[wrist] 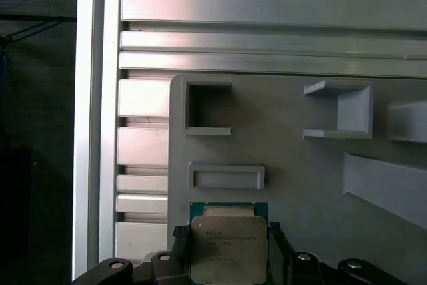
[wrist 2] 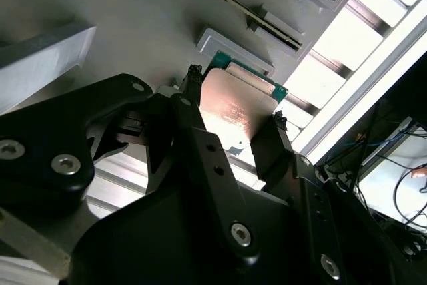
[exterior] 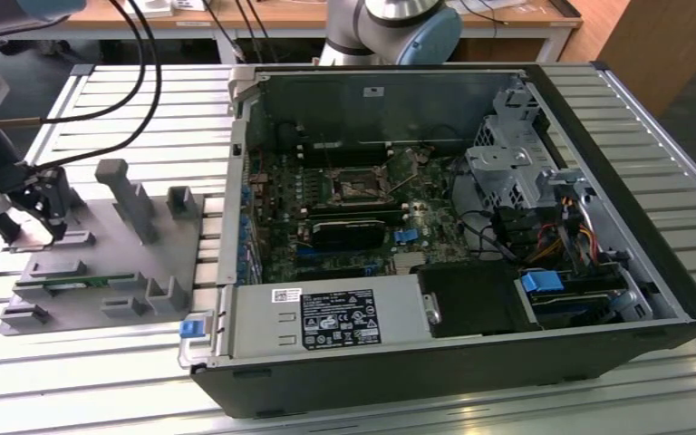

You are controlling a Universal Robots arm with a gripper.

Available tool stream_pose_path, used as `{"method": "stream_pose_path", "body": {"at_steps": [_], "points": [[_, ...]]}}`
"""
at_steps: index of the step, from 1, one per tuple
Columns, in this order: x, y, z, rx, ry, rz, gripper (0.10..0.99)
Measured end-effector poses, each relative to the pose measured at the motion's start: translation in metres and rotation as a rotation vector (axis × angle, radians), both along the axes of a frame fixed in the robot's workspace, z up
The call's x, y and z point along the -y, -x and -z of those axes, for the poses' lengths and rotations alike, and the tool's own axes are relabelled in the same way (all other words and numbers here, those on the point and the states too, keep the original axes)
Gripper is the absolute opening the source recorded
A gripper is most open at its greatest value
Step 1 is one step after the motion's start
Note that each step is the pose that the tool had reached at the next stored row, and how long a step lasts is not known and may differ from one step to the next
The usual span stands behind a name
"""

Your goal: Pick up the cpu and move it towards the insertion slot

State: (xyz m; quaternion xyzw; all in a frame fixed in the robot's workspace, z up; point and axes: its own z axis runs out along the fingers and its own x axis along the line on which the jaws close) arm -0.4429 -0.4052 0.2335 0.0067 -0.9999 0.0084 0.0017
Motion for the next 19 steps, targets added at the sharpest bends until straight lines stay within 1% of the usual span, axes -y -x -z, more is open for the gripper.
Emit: {"method": "stream_pose_path", "body": {"at_steps": [19], "points": [[0.0000, 0.0000, -0.0118, 0.0000, 0.008, 0.000, 0.545]]}}
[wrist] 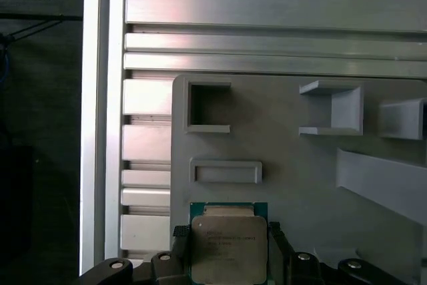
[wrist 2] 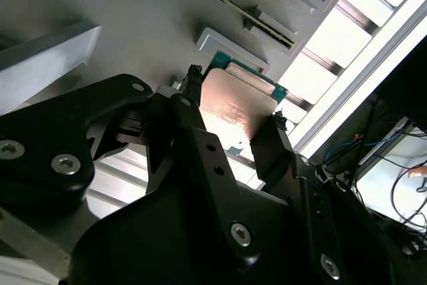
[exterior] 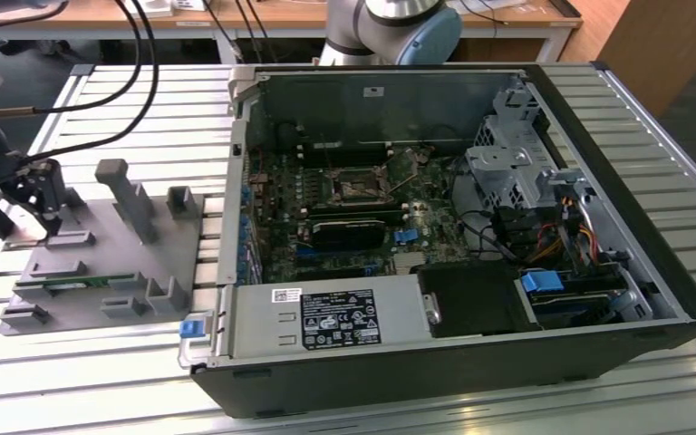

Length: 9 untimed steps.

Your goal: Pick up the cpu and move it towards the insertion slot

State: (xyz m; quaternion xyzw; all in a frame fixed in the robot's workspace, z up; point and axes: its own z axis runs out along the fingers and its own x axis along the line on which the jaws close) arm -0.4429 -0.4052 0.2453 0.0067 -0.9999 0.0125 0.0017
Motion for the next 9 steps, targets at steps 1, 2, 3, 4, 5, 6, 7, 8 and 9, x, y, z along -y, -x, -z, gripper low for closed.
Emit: {"method": "stream_pose_path", "body": {"at_steps": [1, 2, 3, 4, 5, 6, 7, 8, 9], "points": [[0.0000, 0.0000, -0.0006, -0.0001, 0.001, 0.000, 0.545], [0.0000, 0.0000, -0.0011, 0.0000, 0.001, 0.000, 0.545], [0.0000, 0.0000, -0.0015, 0.0000, 0.002, 0.000, 0.545], [0.0000, 0.0000, -0.0020, 0.0000, 0.002, 0.000, 0.545], [0.0000, 0.0000, -0.0026, -0.0001, 0.003, 0.000, 0.545], [0.0000, 0.0000, -0.0032, 0.0000, 0.003, 0.000, 0.545], [0.0000, 0.0000, -0.0038, -0.0001, 0.004, 0.000, 0.545], [0.0000, 0.0000, -0.0043, 0.0000, 0.004, 0.000, 0.545], [0.0000, 0.0000, -0.0048, 0.0000, 0.005, 0.000, 0.545]]}}
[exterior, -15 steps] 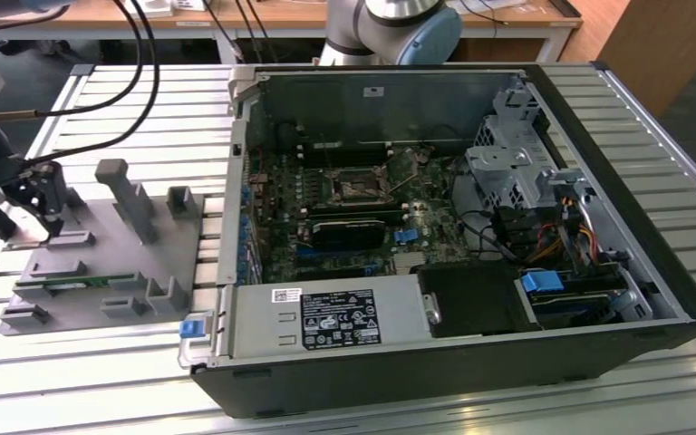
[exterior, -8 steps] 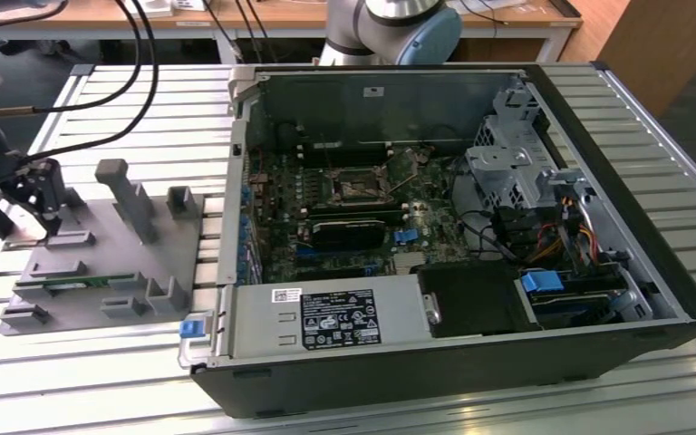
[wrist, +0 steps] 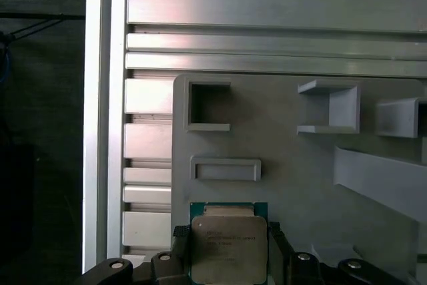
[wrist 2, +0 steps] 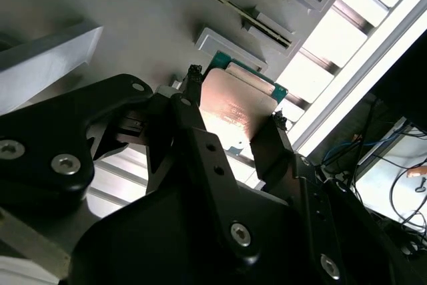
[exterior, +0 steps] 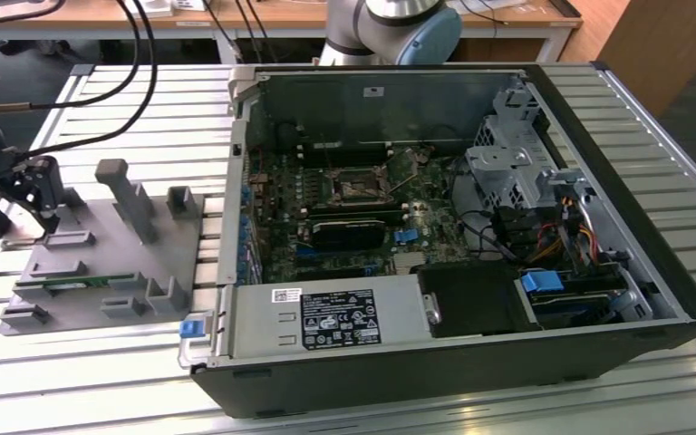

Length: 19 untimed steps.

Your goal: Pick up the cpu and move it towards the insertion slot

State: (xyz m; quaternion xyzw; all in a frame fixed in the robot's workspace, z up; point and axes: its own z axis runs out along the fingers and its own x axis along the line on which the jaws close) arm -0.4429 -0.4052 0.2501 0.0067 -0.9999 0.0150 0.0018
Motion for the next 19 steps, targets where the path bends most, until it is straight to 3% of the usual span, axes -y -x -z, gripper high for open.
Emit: {"method": "stream_pose_path", "body": {"at_steps": [19], "points": [[0.0000, 0.0000, -0.0114, -0.0001, 0.022, 0.000, 0.545]]}}
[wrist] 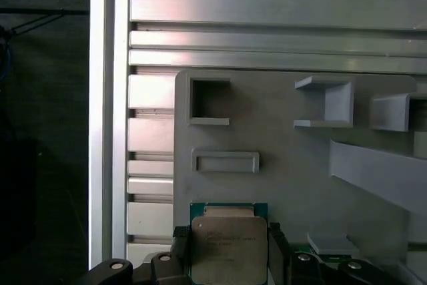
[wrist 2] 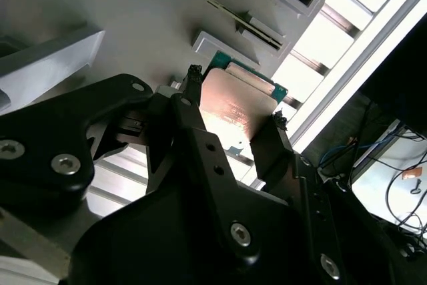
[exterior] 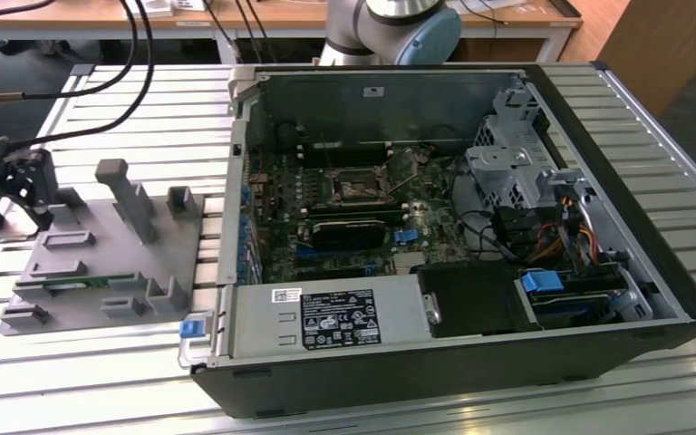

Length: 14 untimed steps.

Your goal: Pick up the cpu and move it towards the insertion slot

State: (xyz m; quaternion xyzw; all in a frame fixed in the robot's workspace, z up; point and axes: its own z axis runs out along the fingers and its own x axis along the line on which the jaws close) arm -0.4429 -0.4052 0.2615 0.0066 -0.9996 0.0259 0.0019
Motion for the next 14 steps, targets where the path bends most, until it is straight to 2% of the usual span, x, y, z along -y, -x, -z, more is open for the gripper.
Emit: {"method": "stream_pose_path", "body": {"at_steps": [4, 10, 14], "points": [[0.0000, 0.0000, -0.0036, 0.0000, 0.007, 0.000, 0.545], [0.0000, 0.0001, -0.0097, 0.0001, 0.005, 0.000, 0.545], [0.0001, 0.0000, -0.0190, 0.0001, 0.003, 0.000, 0.545]]}}
